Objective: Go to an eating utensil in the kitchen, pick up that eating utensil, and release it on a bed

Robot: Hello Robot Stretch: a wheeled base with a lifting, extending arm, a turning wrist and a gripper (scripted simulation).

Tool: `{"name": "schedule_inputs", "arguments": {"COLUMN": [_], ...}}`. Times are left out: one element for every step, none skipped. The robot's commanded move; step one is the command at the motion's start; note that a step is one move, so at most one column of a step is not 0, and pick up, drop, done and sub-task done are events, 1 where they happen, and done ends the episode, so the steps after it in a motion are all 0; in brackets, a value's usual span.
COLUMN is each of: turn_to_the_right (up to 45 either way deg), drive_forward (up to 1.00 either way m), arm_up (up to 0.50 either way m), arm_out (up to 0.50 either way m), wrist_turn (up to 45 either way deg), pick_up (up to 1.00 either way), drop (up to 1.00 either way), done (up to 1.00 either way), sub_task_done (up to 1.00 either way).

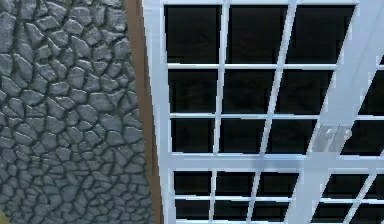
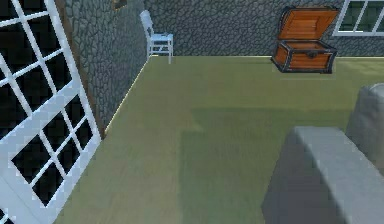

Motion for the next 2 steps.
{"name": "schedule_inputs", "arguments": {"turn_to_the_right": [-45.0, -36.0], "drive_forward": [0.0, 0.0], "arm_up": [0.0, 0.0], "arm_out": [0.0, 0.0], "wrist_turn": [0.0, 0.0], "pick_up": [0.0, 0.0], "drop": [0.0, 0.0], "done": [0.0, 0.0], "sub_task_done": [0.0, 0.0]}}
